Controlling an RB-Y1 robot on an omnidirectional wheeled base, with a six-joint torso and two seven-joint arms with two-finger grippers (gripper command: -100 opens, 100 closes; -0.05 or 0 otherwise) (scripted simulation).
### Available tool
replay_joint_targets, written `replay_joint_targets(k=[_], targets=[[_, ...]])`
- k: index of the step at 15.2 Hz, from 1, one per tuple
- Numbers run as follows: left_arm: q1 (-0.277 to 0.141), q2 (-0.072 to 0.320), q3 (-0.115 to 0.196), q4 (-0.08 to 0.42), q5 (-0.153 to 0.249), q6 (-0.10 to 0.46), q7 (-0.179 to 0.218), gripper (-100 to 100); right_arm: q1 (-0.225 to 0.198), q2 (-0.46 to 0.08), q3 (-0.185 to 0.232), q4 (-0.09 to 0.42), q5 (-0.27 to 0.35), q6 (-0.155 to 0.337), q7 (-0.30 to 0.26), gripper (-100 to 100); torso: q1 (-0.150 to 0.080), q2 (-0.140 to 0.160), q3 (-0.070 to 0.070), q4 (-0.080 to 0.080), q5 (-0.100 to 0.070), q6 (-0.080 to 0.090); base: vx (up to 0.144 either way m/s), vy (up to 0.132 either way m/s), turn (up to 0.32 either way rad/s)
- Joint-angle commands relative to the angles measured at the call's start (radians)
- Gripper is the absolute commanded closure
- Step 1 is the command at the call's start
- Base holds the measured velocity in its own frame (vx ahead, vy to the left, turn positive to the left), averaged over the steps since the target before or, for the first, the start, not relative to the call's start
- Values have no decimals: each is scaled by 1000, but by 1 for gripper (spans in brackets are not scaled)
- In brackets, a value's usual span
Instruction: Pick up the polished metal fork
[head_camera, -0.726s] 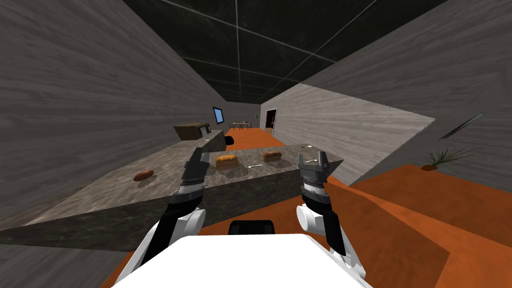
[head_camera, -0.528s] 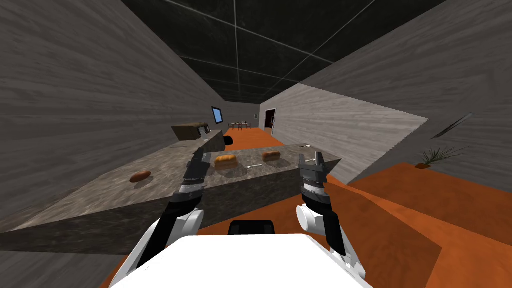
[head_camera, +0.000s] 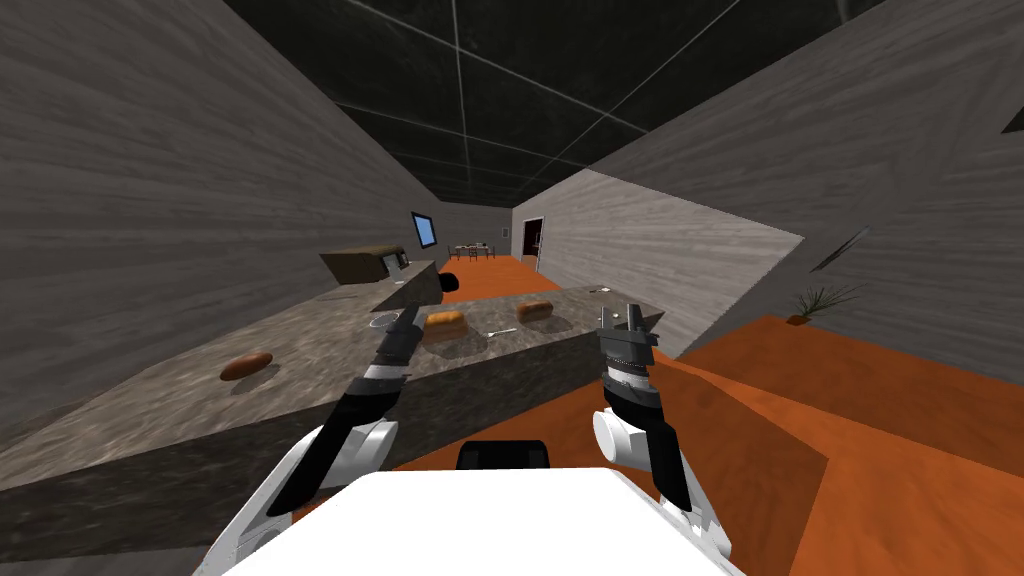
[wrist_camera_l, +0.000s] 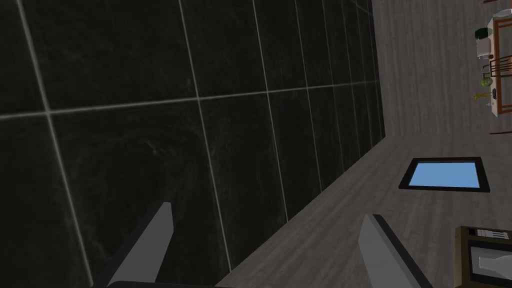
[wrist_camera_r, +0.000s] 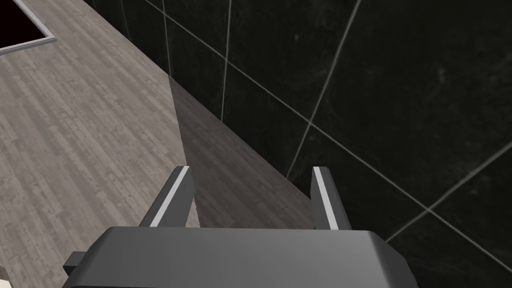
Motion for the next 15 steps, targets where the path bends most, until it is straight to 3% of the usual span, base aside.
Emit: replay_joint_targets(k=[1,4,6,7,9,10,15], targets=[[-1,24,10,11,14,40,11,-100,0,0,0,0,0,0,0,0,0,0,0,0,0,0,3,-28,-110],[-15,79,36,40,52,111,37,-100,0,0,0,0,0,0,0,0,0,0,0,0,0,0,1,-32,-147],[-15,79,36,40,52,139,37,-100,0,0,0,0,0,0,0,0,-1,0,0,0,0,0,7,-31,-81],[-23,107,51,56,73,172,51,-100,0,0,0,0,0,0,0,0,0,0,0,0,0,0,5,-33,-117],[-23,107,51,56,73,194,51,-100,0,0,0,0,0,0,0,0,0,0,0,0,0,0,4,-26,-94],[-31,134,67,73,95,230,66,-100,0,0,0,0,0,0,0,0,0,0,0,0,0,0,7,-26,-131],[-39,160,84,91,119,313,82,-100,0,0,0,0,0,0,0,0,0,0,0,0,0,0,6,-25,-110]])
